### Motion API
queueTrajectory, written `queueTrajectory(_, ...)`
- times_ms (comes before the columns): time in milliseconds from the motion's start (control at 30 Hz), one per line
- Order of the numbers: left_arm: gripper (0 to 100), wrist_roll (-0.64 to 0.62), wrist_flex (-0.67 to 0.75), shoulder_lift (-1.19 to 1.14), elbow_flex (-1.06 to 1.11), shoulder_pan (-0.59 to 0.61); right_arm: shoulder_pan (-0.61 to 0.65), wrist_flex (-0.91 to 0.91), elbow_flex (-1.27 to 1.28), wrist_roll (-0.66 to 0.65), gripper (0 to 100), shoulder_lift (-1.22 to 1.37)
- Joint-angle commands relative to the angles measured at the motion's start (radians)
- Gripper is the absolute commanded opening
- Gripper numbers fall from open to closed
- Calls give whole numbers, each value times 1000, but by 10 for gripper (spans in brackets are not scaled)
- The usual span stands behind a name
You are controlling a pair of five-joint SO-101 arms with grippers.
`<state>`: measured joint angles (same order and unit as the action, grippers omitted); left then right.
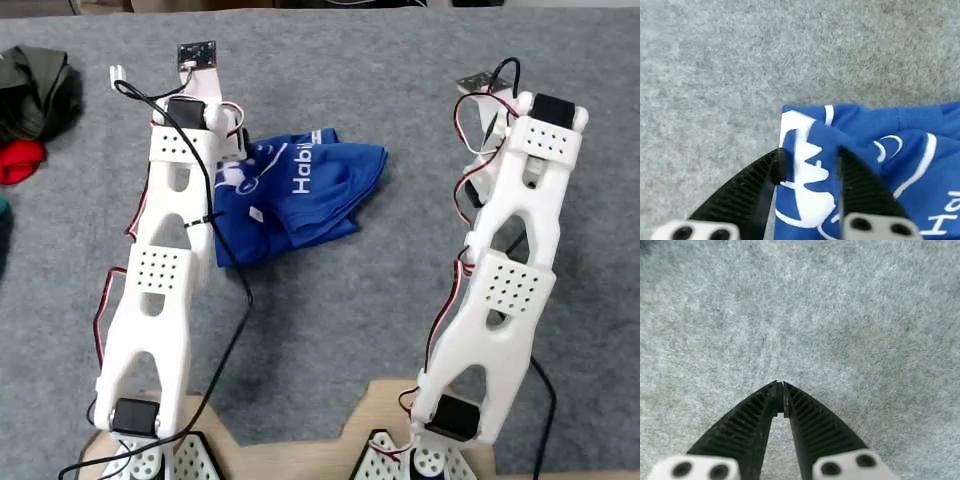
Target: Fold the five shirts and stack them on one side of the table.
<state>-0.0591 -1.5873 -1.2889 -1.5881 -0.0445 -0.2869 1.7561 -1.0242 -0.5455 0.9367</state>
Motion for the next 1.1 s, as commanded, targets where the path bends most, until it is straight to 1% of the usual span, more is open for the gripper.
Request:
queueTrajectory(0, 188, 2, 38, 4, 9, -23, 27, 12, -36, 8, 6, -2)
queueTrajectory(167, 103, 6, 135, -18, 75, 0, 27, 12, -36, 8, 6, -2)
queueTrajectory(300, 17, 8, 141, -21, 68, 25, 28, 12, -36, 8, 6, -2)
queueTrajectory(767, 19, 5, 140, -12, 64, 120, 50, 12, -10, 8, 6, -1)
queueTrajectory(900, 19, 3, 140, -12, 64, 126, 50, 12, -10, 8, 6, -1)
queueTrajectory(1067, 20, 2, 123, -12, -41, 117, 50, 12, -8, 8, 6, 4)
